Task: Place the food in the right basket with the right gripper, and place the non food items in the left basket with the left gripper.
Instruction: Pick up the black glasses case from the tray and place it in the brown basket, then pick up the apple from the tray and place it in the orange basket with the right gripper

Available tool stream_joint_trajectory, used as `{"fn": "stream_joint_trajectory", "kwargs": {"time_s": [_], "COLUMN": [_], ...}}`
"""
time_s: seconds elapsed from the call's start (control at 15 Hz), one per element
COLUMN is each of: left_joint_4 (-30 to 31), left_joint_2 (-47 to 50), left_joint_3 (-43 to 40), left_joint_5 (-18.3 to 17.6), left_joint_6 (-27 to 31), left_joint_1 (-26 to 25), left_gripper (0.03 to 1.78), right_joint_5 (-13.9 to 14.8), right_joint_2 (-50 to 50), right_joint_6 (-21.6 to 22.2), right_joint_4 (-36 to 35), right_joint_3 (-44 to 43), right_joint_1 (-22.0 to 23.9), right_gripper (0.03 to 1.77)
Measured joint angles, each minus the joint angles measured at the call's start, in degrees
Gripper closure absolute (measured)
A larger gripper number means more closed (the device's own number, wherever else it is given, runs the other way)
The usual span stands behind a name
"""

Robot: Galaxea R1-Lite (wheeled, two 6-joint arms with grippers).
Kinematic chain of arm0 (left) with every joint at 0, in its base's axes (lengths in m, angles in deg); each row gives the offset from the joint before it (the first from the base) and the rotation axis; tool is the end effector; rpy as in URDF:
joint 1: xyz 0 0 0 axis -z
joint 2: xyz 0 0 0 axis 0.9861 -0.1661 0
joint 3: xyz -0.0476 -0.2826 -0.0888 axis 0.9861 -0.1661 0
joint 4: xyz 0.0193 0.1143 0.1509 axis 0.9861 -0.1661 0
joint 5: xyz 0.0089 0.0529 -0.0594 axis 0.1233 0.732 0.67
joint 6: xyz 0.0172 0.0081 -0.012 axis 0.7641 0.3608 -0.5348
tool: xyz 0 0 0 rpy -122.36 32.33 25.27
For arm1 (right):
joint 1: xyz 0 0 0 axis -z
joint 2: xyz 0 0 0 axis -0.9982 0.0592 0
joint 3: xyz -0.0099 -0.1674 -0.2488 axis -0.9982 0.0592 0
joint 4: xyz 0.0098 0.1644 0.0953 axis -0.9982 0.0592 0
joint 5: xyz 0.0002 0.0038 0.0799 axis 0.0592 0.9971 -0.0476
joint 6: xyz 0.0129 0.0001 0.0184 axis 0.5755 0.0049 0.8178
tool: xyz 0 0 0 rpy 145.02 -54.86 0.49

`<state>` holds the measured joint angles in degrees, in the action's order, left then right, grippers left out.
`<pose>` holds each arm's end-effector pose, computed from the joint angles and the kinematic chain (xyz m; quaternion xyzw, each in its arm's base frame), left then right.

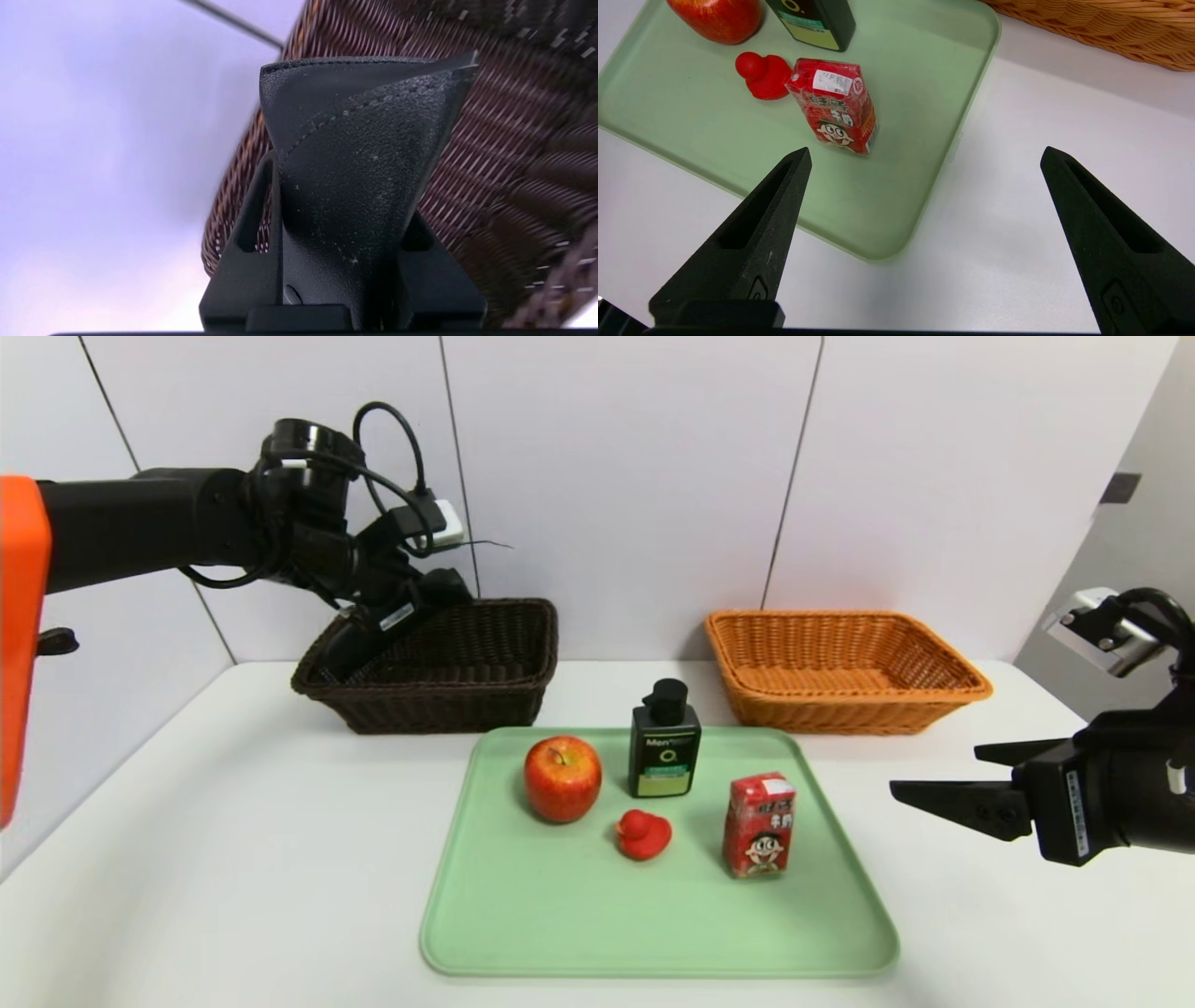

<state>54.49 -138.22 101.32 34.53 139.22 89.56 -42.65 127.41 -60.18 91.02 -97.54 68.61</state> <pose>0.4201 -0.0712 0.2566 0.4349 0.1618 -0.2576 0.8475 0.1700 0.0583 0.2284 -0.0296 0.2872 0.2131 0.9334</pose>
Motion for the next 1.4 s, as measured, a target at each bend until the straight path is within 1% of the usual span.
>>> {"fn": "stream_joint_trajectory", "kwargs": {"time_s": [0.2,0.27,0.4,0.6,0.73,0.87,0.93,1.07,1.27,1.4], "left_joint_4": [-0.02,-0.28,-0.20,-0.30,-0.46,-1.63,-2.71,-6.12,-12.21,-13.34], "left_joint_2": [-1.18,-1.35,-1.60,-1.57,-1.10,0.24,1.18,3.72,9.37,14.08], "left_joint_3": [0.00,0.00,0.00,-0.02,-0.05,-0.06,-0.09,-0.24,-2.67,-6.67], "left_joint_5": [-0.06,-0.04,0.02,0.02,0.00,-0.09,-0.17,-0.43,-1.72,-2.21], "left_joint_6": [0.17,0.16,0.05,-0.27,-0.61,-2.95,-5.35,-12.54,-26.27,-34.87], "left_joint_1": [-1.07,-1.27,-1.38,-1.40,-1.40,-1.33,-1.29,-0.48,2.78,5.53], "left_gripper": [1.27,1.18,0.93,0.67,0.54,0.44,0.40,0.34,0.26,0.23], "right_joint_5": [-0.05,-0.07,-0.02,-0.05,-0.05,0.01,0.01,0.04,0.01,-0.05], "right_joint_2": [-0.04,-0.06,-0.09,-0.30,-0.37,-0.41,-0.48,-0.52,-0.52,-0.52], "right_joint_6": [0.12,0.15,0.15,0.17,0.28,0.26,0.28,0.30,0.41,0.41], "right_joint_4": [-0.05,-0.02,0.04,0.00,-0.02,-0.05,-0.05,-1.04,-4.49,-4.49], "right_joint_3": [0.20,0.20,0.22,0.50,0.55,0.57,0.57,0.49,0.00,-1.07], "right_joint_1": [0.00,-0.02,-0.02,0.00,0.00,0.05,0.06,0.16,0.68,0.72], "right_gripper": [0.10,0.10,0.10,0.10,0.10,0.10,0.10,0.10,0.10,0.10]}}
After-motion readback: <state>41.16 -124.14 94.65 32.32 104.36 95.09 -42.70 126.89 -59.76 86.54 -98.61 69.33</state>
